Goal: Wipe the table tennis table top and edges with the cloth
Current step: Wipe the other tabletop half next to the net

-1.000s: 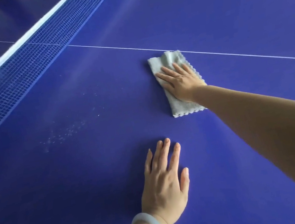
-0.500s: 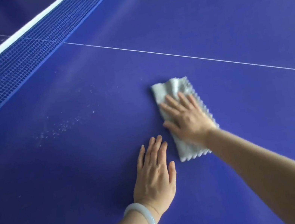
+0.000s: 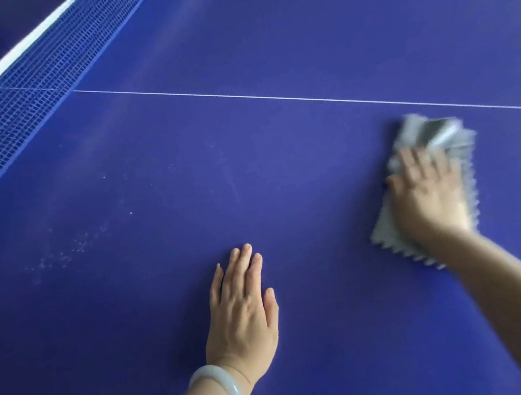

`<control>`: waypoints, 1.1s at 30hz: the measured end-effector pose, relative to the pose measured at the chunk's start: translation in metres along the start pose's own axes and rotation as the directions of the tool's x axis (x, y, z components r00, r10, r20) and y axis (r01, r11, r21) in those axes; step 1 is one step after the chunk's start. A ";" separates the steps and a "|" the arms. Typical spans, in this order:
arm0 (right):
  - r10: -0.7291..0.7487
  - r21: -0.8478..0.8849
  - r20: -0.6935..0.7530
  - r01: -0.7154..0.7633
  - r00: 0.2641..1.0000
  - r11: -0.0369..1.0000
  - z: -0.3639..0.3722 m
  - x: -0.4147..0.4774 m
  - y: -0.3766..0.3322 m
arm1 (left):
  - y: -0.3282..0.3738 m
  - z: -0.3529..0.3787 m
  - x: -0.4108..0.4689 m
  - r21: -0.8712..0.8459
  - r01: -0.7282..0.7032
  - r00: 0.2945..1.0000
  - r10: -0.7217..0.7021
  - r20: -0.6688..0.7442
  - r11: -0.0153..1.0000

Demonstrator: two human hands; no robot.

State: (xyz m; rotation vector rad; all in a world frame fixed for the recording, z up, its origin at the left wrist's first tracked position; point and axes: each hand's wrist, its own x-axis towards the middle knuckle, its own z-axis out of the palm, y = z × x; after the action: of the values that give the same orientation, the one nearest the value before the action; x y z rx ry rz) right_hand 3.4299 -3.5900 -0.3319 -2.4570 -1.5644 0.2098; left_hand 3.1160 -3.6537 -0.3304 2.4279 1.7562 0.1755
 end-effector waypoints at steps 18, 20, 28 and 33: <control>0.055 -0.013 -0.033 -0.056 0.998 0.998 0.002 -0.130 -0.039 | -0.001 -0.002 0.000 -0.028 -0.004 1.000 0.004 0.002 1.000; -0.163 -0.004 0.027 0.163 0.986 0.987 0.014 -0.186 -0.077 | -0.004 -0.001 0.000 -0.073 0.002 1.000 -0.001 0.016 0.997; -0.517 -0.027 0.174 0.529 0.838 0.848 0.001 -0.258 -0.046 | -0.060 -0.027 -0.023 -0.463 -0.180 0.979 0.205 0.004 0.868; -0.044 -0.039 0.051 0.046 0.998 0.998 0.012 -0.237 -0.082 | -0.166 -0.040 -0.058 -0.074 -0.156 0.987 0.153 -0.039 0.985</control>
State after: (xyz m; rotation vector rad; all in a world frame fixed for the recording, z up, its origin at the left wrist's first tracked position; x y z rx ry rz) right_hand 3.2551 -3.7699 -0.3222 -2.4615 -1.6581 0.2363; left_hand 2.9354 -3.6561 -0.3224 2.5193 1.5428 0.2962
